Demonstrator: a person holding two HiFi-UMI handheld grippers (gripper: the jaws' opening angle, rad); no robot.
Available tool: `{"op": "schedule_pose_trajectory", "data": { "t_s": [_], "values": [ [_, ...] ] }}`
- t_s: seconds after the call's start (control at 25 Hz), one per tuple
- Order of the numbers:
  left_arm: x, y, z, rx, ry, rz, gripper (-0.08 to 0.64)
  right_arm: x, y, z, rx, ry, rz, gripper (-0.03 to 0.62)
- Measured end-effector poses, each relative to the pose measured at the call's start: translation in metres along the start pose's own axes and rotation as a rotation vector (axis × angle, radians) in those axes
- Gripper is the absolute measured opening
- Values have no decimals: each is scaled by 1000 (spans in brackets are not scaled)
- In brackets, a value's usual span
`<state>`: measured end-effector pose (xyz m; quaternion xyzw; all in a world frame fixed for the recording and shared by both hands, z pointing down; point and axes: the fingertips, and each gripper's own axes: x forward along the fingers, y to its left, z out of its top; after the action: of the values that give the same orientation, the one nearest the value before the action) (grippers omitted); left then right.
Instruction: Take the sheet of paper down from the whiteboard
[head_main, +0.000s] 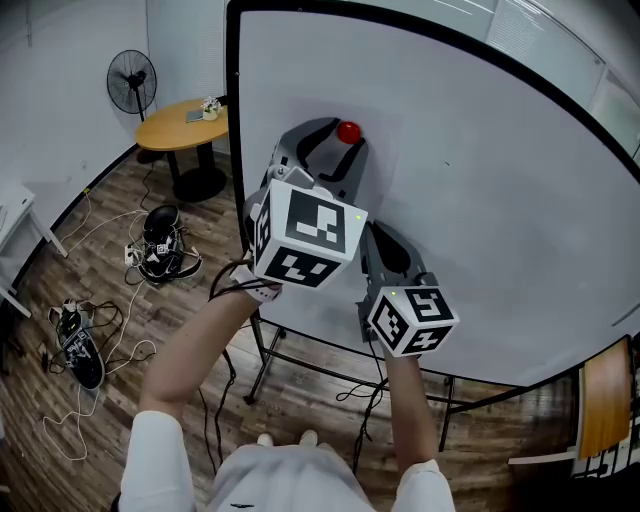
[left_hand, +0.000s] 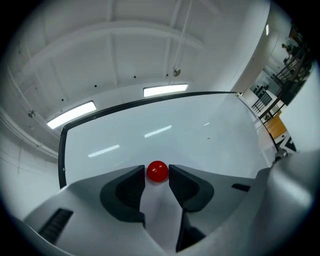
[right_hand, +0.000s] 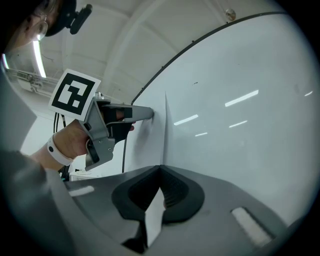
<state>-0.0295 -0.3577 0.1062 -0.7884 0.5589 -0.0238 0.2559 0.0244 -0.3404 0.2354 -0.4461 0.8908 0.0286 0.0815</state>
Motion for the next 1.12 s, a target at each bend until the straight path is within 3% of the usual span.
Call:
{"op": "schedule_pose_trajectory", "data": {
  "t_s": [0.36, 0.72, 1.12],
  "values": [
    [3, -5, 0, 120, 20, 22, 121, 2, -1, 0, 1, 4, 4, 9],
    [-3, 0, -2, 45, 2, -8, 120, -1, -1, 2, 8, -6, -2, 9],
    [-43, -5, -10, -14, -30, -24, 120, -15, 6, 4, 27, -16, 8, 9]
  ]
}}
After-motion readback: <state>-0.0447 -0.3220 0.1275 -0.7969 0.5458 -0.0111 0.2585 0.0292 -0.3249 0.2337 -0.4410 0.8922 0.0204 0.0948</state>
